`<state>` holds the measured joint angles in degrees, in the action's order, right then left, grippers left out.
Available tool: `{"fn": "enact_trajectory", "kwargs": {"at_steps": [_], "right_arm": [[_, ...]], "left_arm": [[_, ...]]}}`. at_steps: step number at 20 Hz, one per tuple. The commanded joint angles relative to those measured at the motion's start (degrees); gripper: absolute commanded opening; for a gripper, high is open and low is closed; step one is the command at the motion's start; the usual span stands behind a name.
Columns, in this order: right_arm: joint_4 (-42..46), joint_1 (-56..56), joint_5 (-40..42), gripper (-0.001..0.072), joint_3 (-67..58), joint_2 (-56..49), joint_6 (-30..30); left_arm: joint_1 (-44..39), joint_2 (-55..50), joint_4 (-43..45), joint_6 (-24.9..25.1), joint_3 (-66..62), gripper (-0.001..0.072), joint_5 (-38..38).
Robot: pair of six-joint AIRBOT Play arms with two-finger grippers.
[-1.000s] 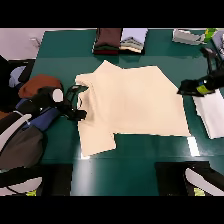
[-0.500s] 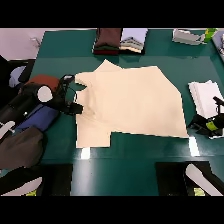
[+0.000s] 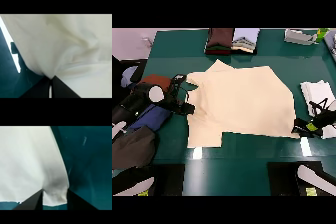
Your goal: Fold the shirts.
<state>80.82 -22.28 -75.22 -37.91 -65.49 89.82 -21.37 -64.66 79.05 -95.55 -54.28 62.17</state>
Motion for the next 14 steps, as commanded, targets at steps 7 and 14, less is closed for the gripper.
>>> {"fn": "enact_trajectory", "kwargs": {"at_steps": [7, 14], "right_arm": [[2.7, 8.3, 0.5, 0.0015, -12.6, 12.4, 1.0], [3.0, 11.1, 3.4, 0.0015, -50.6, 23.2, 1.0]], "left_arm": [[0.0, 6.5, 5.5, 1.0, -9.4, 0.0024, 1.6], [0.0, 19.8, 14.5, 1.0, -40.4, 0.0024, 3.0]]}}
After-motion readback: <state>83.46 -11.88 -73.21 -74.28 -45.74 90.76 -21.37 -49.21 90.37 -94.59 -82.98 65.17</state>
